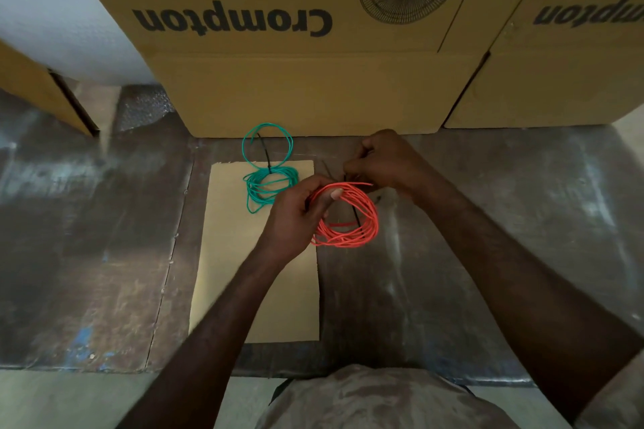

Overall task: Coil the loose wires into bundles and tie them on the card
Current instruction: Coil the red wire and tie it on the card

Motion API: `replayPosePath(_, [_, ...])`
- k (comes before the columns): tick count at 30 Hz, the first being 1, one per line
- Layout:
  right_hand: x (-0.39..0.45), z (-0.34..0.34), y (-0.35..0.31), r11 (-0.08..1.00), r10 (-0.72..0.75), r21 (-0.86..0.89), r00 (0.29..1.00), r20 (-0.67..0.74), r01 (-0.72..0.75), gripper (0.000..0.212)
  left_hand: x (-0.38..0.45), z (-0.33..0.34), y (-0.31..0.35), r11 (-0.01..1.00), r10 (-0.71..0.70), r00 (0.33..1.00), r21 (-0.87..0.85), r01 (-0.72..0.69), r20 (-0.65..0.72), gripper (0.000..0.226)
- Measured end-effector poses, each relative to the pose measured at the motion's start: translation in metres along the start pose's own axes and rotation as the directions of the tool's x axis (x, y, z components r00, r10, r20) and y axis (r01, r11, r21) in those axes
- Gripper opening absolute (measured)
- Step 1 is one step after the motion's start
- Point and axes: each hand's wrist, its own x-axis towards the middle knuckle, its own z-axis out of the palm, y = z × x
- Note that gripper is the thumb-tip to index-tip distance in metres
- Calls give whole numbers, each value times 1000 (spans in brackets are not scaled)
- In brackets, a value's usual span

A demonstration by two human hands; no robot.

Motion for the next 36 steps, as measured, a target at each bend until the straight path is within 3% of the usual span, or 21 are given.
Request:
replayPosePath(8, [-7, 2, 15, 985, 139, 85, 982, 131, -151, 23, 0, 8, -1, 999, -15, 1000, -36, 15, 19, 11])
replayPosePath(12, [-15, 0, 18, 986, 114, 107, 981, 154, -131, 16, -5, 14, 0, 999, -4, 999, -51, 2, -39, 11])
replayPosePath(15, [-19, 2, 18, 992, 62, 99, 991, 114, -74, 30, -8, 18, 0, 999, -14, 996, -48, 10, -93, 11])
replayPosePath(17, [-24, 1, 17, 998, -61, -36, 996, -68, 59, 31, -8, 17, 0, 999, -13, 992, -39, 9, -125, 11])
replayPosePath(20, [-49, -9, 10, 934, -322, -270, 879, -351, 235, 19, -8, 12, -2, 1000, -2, 988, -2, 2, -153, 17])
replayPosePath(22, [-69, -9, 4, 893, -364, -379, 886, -288, 244, 15, -9, 10, -2, 1000, 12, 985, 29, -8, -170, 16])
replayPosePath(24, [-84, 6, 5, 820, -302, -535, 948, -102, 204, 19, -9, 10, -2, 999, 18, 982, 40, -11, -190, 14])
replayPosePath(26, [-91, 27, 16, 728, -233, -667, 972, -19, 161, 27, -9, 12, -1, 998, 25, 979, 58, -13, -204, 12])
replayPosePath(31, [-87, 47, 32, 635, -236, -767, 969, -74, 96, 34, -13, 18, 6, 993, 77, 977, 105, -57, -198, 13])
replayPosePath(36, [-100, 41, 22, 639, -396, -751, 909, -134, 167, 25, -15, 13, 7, 990, 83, 976, 129, -58, -201, 15])
